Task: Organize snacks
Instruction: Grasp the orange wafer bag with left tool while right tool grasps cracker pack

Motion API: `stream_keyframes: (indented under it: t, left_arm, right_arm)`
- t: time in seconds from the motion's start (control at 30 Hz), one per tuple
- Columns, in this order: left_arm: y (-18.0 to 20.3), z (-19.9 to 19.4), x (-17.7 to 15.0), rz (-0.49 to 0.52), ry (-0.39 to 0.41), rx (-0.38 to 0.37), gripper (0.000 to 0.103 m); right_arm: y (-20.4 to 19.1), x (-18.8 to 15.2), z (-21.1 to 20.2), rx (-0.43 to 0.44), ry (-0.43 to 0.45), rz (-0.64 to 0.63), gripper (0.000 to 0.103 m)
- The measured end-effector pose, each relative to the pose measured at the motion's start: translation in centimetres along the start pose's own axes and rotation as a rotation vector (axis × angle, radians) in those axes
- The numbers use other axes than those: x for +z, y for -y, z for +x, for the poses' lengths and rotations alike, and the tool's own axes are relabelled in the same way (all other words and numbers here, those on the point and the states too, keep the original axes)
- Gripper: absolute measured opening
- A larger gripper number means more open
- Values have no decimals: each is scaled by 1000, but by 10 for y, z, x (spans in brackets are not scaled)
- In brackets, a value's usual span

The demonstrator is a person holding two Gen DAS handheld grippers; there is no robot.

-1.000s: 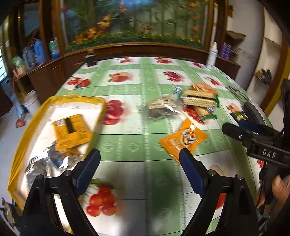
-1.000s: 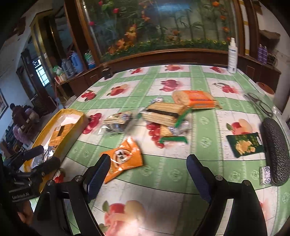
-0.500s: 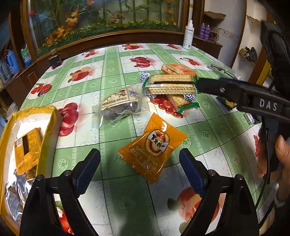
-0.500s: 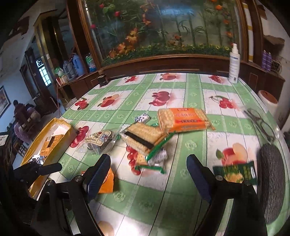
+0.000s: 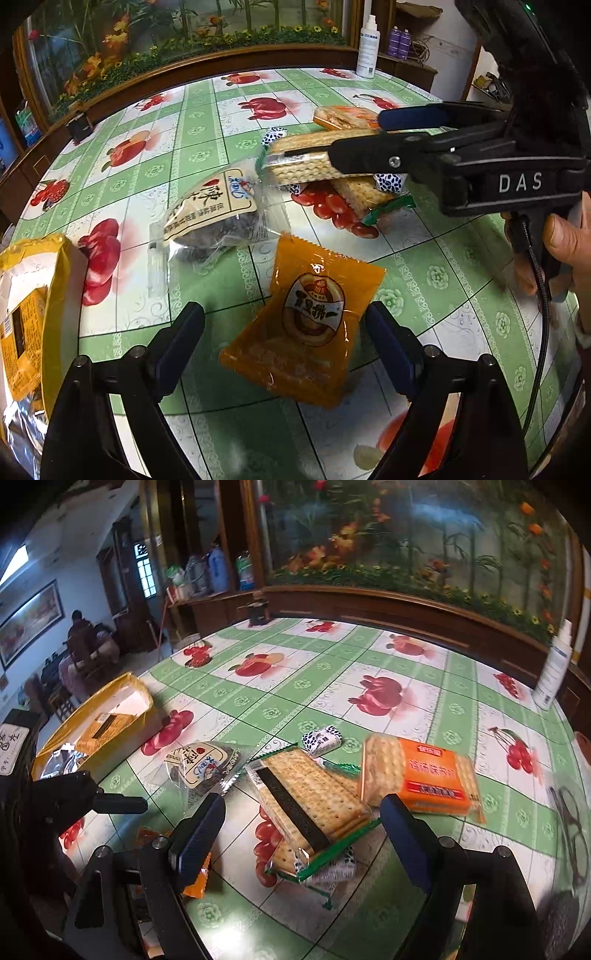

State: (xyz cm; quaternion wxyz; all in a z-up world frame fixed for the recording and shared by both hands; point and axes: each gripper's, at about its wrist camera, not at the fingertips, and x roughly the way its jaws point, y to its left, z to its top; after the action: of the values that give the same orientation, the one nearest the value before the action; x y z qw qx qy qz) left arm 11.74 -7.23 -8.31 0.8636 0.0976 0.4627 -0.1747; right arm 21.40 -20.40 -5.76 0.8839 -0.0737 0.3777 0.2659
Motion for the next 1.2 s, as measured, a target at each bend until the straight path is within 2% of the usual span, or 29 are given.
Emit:
stream_keyframes:
  t: [0.17, 0.33, 0.47, 0.5, 0.57, 0.6, 0.63, 0.67, 0.7, 0.73, 0.8, 1.0, 1.2]
  left_arm:
    - [-6, 0, 4, 16, 6, -11, 89]
    - [-6, 10, 4, 53, -30, -14, 89]
    - [-10, 13, 5, 32, -23, -39, 89]
    - [-9, 13, 6, 37, -23, -36, 90]
    - [-8, 14, 7, 42, -20, -36, 90]
    - [-8, 14, 7, 39, -16, -37, 90]
    - [-8, 14, 6, 35, -10, -37, 89]
    - [-8, 13, 5, 33, -6, -36, 89]
    - [-8, 12, 5, 28, 1, -32, 84]
    - [-8, 11, 4, 23, 11, -27, 70]
    - [-11, 7, 5, 2, 23, -31, 53]
    - [-15, 1, 1, -31, 31, -79, 41]
    - [-15, -16, -12, -57, 70, -70, 40]
  right_arm:
    - [-4, 7, -2, 37, 18, -71, 88]
    - [-5, 16, 19, 82, -55, -112, 88]
    - [-13, 14, 35, 40, -100, -146, 87]
    - [-13, 11, 38, 36, -111, -141, 84]
    - [-15, 6, 40, 17, -120, -141, 71]
    - [-15, 4, 38, -12, -103, -139, 60]
    - [-13, 3, 36, -12, -95, -119, 52]
    - [-9, 3, 33, 7, -85, -88, 49]
    - [-6, 2, 30, 20, -75, -58, 49]
    - [-4, 1, 28, 23, -63, -33, 49]
    - [0, -3, 24, 25, -51, 2, 48]
    - [-3, -12, 2, 33, -10, 70, 48]
    - [-17, -20, -27, 52, 42, 111, 48]
